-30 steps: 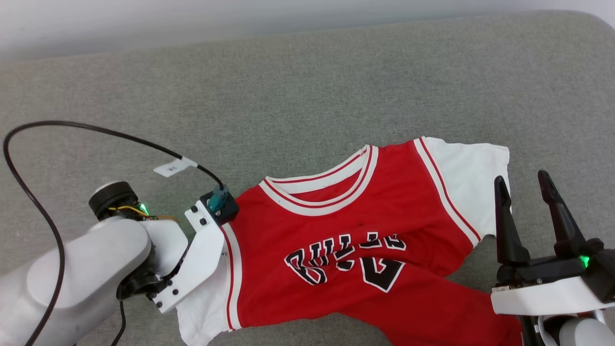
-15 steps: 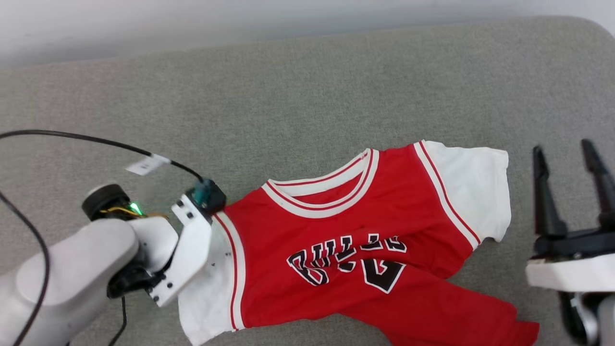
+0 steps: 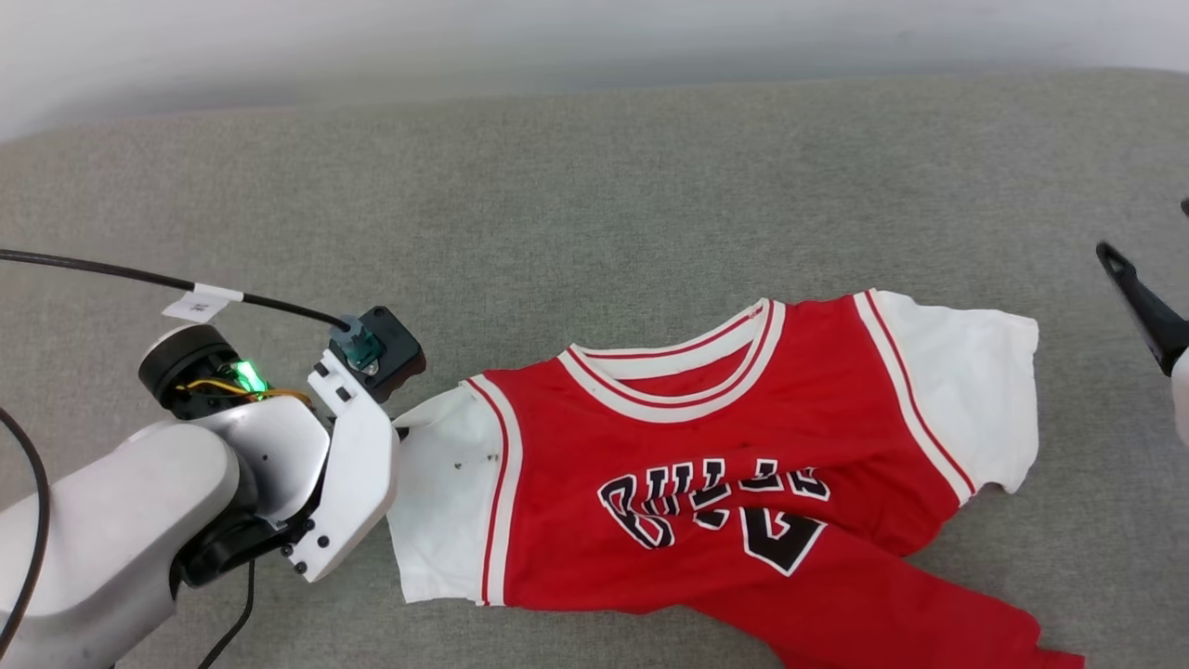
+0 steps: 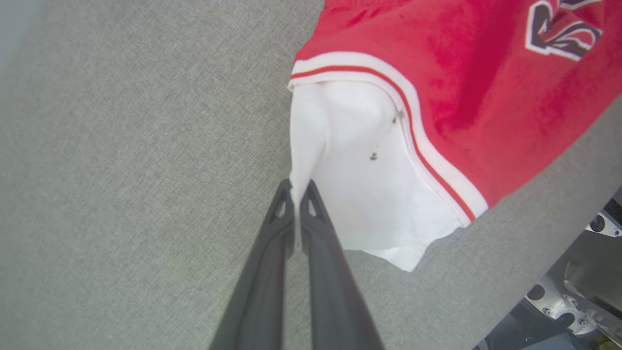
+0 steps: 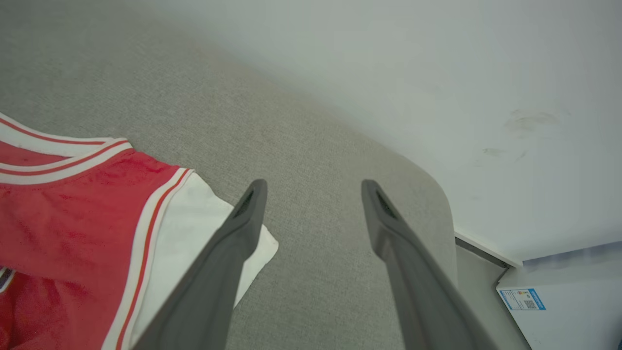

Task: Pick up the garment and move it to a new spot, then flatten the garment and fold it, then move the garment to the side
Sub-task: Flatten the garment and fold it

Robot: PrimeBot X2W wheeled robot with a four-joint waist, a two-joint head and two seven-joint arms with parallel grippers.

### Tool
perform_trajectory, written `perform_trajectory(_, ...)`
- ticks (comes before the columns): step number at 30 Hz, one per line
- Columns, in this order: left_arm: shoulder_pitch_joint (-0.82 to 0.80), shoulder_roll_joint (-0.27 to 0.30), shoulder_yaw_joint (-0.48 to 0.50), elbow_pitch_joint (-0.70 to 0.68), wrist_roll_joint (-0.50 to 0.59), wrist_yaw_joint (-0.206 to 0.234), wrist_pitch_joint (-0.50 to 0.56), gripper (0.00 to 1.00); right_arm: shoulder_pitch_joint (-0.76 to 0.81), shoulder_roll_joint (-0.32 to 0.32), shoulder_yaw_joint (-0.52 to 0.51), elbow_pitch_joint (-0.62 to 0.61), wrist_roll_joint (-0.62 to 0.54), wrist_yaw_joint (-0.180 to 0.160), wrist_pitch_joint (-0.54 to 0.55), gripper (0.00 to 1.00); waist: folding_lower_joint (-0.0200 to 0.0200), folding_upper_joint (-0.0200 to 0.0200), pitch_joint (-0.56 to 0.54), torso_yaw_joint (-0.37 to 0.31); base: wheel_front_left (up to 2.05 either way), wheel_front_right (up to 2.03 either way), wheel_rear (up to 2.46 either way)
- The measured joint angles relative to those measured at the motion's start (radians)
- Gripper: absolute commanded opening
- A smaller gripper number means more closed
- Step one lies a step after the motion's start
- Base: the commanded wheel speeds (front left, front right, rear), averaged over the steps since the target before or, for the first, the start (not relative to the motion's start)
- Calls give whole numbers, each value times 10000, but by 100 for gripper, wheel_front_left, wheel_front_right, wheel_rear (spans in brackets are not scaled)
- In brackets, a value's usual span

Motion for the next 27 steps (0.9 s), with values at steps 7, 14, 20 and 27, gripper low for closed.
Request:
perform_trajectory(7, -198, 8, 102, -585, 378, 213, -134, 0, -1547, -2063, 2061, -155, 2924, 0, 4414, 100, 0, 0, 647, 316, 0, 0, 0)
perform_trajectory(14, -594, -90, 251, -911, 690, 293, -196, 0, -2614, -2222, 2366, 502, 4521, 0, 7028, 100, 0, 0, 1480, 704, 0, 0, 0)
perform_trajectory(20, -958, -192, 347, -1022, 934, 299, -255, 0, -2841, -1762, 2219, 1227, 4468, 0, 7509, 100, 1, 0, 2192, 1007, 0, 0, 0)
perform_trajectory(27, -1150, -297, 412, -1005, 1030, 284, -366, 0, -2515, -1450, 2399, 1570, 4479, -4, 7296, 100, 0, 0, 2733, 1274, 0, 0, 0)
